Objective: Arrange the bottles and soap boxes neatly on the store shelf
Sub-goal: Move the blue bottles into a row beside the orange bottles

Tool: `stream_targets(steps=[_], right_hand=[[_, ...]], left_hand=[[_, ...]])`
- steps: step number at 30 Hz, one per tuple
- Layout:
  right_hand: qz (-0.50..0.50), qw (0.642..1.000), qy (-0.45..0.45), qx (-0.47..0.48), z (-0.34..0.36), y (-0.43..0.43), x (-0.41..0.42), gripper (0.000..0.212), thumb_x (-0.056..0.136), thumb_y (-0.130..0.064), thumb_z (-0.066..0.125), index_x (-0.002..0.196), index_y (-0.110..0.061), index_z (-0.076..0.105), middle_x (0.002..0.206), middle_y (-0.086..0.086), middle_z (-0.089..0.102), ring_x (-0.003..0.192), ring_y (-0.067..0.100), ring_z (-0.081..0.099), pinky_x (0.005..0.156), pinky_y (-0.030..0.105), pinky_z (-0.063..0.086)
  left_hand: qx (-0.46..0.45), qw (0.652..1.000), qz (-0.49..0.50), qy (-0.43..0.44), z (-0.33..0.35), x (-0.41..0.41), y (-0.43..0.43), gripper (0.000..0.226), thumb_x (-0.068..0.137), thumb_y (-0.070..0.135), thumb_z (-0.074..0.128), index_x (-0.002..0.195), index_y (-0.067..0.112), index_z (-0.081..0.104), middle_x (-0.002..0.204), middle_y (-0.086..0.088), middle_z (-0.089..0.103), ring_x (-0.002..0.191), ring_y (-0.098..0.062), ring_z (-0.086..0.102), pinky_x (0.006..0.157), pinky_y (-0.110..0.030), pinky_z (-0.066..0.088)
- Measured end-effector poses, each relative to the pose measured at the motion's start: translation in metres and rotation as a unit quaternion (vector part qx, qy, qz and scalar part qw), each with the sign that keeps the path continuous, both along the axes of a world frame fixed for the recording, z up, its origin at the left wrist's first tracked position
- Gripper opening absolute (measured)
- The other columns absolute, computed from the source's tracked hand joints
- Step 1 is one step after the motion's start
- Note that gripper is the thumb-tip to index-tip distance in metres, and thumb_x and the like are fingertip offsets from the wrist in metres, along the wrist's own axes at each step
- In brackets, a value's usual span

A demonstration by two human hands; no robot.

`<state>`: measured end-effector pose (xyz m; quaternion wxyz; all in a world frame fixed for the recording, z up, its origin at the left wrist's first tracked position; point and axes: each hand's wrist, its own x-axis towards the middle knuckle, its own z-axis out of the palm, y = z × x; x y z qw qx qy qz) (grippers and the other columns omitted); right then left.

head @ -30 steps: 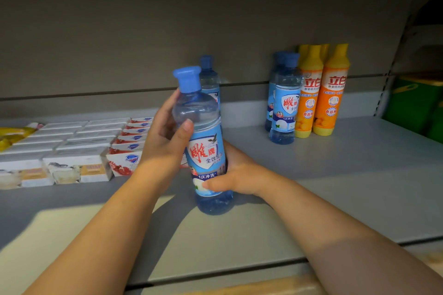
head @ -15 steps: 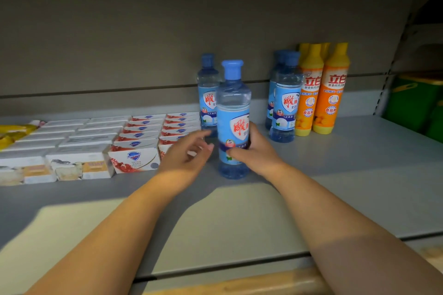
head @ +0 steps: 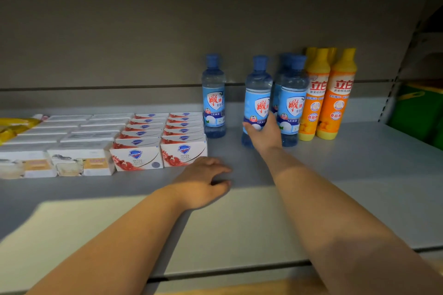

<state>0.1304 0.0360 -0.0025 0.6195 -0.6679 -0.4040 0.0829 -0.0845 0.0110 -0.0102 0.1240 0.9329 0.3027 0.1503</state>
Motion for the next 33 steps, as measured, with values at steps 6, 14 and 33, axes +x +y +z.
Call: stream_targets(steps=[6,14,33], right_hand=[[-0.033,0.998,-0.038,-0.04,-0.002,0.033,0.018,0.064,0.079,-0.024,0.072,0.132,-0.013,0.038,0.129,0.007,0.055,0.118,0.023,0.052,0.094,0.031,0.04],[-0.079,0.992,-0.069,-0.066,-0.008,0.054,0.031,0.077,0.084,-0.028,0.067,0.143,-0.011,0.021,0.142,0.012,0.04,0.131,0.029,0.039,0.105,0.039,0.033],[-0.132,0.953,-0.262,0.081,-0.001,0.044,-0.024,0.061,0.076,-0.016,0.067,0.13,-0.001,0.043,0.128,0.021,0.044,0.12,0.034,0.041,0.1,0.037,0.033]], left_hand=[[0.002,1.0,-0.004,-0.017,-0.003,0.002,0.005,0.041,0.092,0.039,0.053,0.133,0.032,0.051,0.14,0.01,0.042,0.131,-0.006,0.029,0.107,-0.012,0.017],[0.013,1.0,-0.019,-0.018,-0.007,0.001,0.01,0.041,0.092,0.041,0.053,0.133,0.035,0.051,0.136,0.013,0.043,0.129,-0.005,0.03,0.108,-0.015,0.019],[0.003,1.0,-0.019,-0.005,-0.004,0.002,0.009,0.042,0.093,0.04,0.053,0.134,0.035,0.049,0.135,0.013,0.042,0.128,-0.004,0.03,0.106,-0.012,0.018]])
